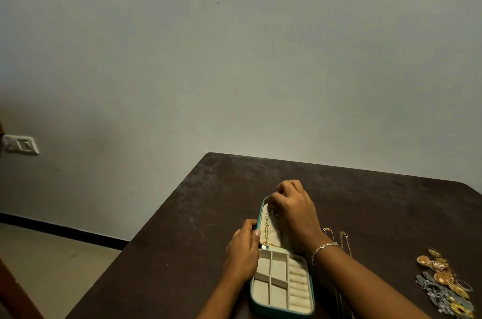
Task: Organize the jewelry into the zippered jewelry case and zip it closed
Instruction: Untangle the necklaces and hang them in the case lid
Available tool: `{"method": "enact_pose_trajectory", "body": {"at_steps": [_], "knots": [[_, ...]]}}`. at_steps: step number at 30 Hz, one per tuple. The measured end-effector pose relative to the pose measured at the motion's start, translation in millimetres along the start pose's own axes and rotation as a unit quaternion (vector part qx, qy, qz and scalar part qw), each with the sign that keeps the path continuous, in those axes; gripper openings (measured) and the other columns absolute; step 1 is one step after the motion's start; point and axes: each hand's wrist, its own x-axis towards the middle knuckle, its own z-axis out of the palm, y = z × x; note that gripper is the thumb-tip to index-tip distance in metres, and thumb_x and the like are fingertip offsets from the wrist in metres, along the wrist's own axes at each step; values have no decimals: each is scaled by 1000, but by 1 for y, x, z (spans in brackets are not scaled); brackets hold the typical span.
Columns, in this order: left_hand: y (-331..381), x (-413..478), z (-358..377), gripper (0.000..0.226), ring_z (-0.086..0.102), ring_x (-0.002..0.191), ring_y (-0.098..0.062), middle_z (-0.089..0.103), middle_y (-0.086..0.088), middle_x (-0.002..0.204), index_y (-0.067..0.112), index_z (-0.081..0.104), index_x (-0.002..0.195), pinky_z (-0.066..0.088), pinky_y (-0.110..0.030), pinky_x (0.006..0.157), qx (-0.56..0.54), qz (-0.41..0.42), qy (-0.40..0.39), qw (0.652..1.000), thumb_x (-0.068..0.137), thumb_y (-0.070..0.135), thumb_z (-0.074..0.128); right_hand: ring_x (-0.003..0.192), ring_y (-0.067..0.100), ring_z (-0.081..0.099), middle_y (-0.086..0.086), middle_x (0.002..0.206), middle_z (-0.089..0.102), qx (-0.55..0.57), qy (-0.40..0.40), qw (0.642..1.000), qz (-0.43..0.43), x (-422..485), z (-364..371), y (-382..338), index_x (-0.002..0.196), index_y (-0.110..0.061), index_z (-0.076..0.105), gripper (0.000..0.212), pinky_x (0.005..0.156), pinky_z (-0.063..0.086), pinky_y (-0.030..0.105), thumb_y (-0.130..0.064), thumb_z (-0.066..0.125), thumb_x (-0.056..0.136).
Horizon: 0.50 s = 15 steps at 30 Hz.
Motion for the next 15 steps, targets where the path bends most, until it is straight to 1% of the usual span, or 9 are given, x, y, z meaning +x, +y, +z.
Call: {"method": "enact_pose_trajectory", "body": {"at_steps": [2, 5, 8, 10, 12, 15], "knots": [[0, 0, 0, 22, 54, 98, -10, 60, 3, 108, 25, 49, 114, 44, -28, 81, 0, -1, -3, 1000, 98, 29, 34, 77, 21, 58, 2, 81, 59, 10, -2, 1000, 8, 0, 1, 0, 77, -15, 64, 41, 49, 50, 27, -18, 89, 44], [0, 0, -1, 23, 54, 100, -10, 59, 3, 109, 26, 48, 116, 46, -29, 83, -6, -8, -11, 1000, 99, 29, 33, 82, 22, 56, 2, 87, 59, 54, -6, 998, 37, 0, 2, 0, 83, -16, 60, 41, 54, 48, 28, -12, 85, 52], [2, 0, -2, 23, 54, 100, -9, 60, 3, 111, 26, 46, 118, 44, -25, 81, -14, -4, -14, 1000, 99, 28, 34, 87, 22, 54, 4, 90, 58, 108, 12, 992, 63, 3, 0, 3, 85, -14, 62, 32, 56, 49, 28, -2, 79, 60], [3, -1, -3, 23, 55, 101, -9, 60, 3, 112, 26, 44, 120, 45, -27, 82, -24, -4, -14, 1000, 99, 26, 34, 88, 18, 50, 4, 88, 58, 156, 46, 983, 86, 4, -6, 4, 84, -12, 63, 24, 61, 44, 20, 4, 71, 68], [4, -2, -5, 24, 55, 101, -10, 60, 4, 112, 26, 42, 121, 47, -32, 85, -35, -2, -11, 999, 99, 24, 35, 87, 14, 47, 4, 86, 59, 186, 86, 972, 111, 2, -15, 4, 82, -9, 65, 22, 66, 36, 12, 10, 65, 71], [6, -4, -6, 24, 56, 103, -11, 60, 4, 113, 27, 41, 121, 48, -38, 86, -52, 4, -6, 999, 98, 21, 36, 86, 17, 50, 6, 84, 60, 207, 119, 961, 137, -6, -24, 5, 81, -7, 65, 22, 69, 35, 12, 13, 60, 73]]}}
